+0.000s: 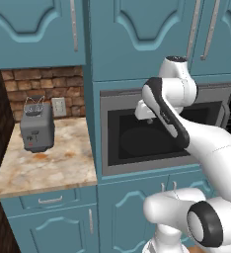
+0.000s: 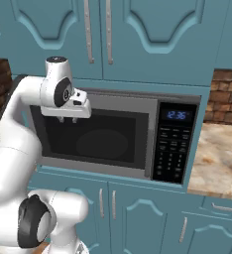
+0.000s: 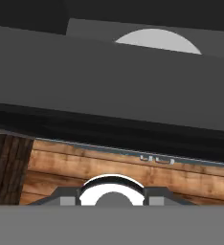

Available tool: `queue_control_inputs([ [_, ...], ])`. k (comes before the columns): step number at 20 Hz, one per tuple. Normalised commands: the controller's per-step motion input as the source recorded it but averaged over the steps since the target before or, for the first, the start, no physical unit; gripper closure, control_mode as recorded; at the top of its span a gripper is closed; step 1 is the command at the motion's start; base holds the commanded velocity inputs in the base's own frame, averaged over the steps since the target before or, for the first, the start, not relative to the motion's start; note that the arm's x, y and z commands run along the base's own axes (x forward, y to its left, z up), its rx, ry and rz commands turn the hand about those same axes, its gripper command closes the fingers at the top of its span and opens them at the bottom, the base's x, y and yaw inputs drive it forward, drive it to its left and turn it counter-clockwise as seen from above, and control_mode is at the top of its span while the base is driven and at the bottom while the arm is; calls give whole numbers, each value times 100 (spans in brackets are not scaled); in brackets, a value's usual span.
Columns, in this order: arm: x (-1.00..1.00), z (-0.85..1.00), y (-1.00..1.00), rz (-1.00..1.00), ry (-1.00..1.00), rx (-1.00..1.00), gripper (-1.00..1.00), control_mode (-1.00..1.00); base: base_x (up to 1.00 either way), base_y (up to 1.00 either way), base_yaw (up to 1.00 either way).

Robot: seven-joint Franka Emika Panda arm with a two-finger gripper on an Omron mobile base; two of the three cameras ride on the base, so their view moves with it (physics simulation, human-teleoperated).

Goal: Get the candle and the liquor from the cabinet and move them to the dining counter.

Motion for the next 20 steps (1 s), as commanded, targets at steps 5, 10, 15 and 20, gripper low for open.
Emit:
queue_control_inputs([
  [5,-35,0,1,0,-12,0,-100,-100,0,0,0],
  [10,-74,-4,0,0,-50,-3,-100,-100,0,0,0],
  [15,-38,29,-1,-1,-38,0,-100,-100,0,0,0],
  [20,-8,59,-4,0,-51,-3,-100,-100,0,0,0],
])
